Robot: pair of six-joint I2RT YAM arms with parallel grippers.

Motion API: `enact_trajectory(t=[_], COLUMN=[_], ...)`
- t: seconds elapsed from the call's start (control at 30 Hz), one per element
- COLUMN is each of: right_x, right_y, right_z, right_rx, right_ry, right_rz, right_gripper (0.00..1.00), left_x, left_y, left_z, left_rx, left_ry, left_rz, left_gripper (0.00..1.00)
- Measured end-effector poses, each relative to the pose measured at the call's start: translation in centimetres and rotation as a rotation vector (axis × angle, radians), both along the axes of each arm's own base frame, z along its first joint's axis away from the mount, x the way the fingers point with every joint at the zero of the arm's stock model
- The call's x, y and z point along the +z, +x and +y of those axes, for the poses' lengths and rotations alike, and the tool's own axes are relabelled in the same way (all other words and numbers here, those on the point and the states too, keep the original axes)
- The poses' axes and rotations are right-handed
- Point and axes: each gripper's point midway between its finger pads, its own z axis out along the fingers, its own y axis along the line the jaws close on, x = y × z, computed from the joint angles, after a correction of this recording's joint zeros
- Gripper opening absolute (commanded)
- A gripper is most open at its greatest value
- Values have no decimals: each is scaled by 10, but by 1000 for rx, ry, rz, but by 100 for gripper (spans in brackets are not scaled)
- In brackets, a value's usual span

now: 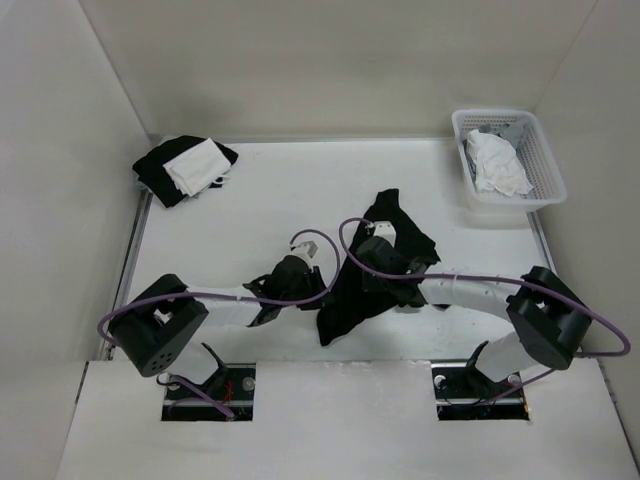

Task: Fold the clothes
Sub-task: Flatten the tank top out

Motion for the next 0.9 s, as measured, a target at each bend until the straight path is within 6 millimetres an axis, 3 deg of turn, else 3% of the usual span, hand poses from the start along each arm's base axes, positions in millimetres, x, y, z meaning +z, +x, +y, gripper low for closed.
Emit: enact_trajectory(t=[0.17,0.23,0.3,0.37,0.47,0.53,0.6,0.67,0.77,0.83,0.9], right_x=[17,40,70,113,197,269,345,421,498,521,521], right_y=[11,25,49,86,144,179,199,198,166,134,102], right_z=[-9,-18,-29,-37,-49,-55,-62,-69,-74,-76,-77], right_rx=[-41,-88,-147,-204,-256,-261,-242,-202,-126,-75,-37], right_ry=[35,87,152,242,381,474,561,640,724,760,784], right_rz=[-33,-83,-148,-231,-386,-509,-636,-766,-907,-950,-960], right_gripper=[5,3,3,2,1,1,1,2,3,3,3], left_x=[4,13,39,79,163,220,278,330,387,408,422], left_y=[20,41,77,121,203,248,281,298,296,281,258], left_z=[11,18,22,23,23,29,41,57,84,97,106], left_rx=[74,142,225,300,393,437,471,499,532,543,545], left_ry=[-16,-33,-79,-146,-269,-335,-388,-426,-458,-459,-462], left_rz=[-2,-10,-47,-115,-253,-346,-436,-512,-614,-652,-687], left_gripper=[5,5,4,4,4,4,4,5,6,6,8])
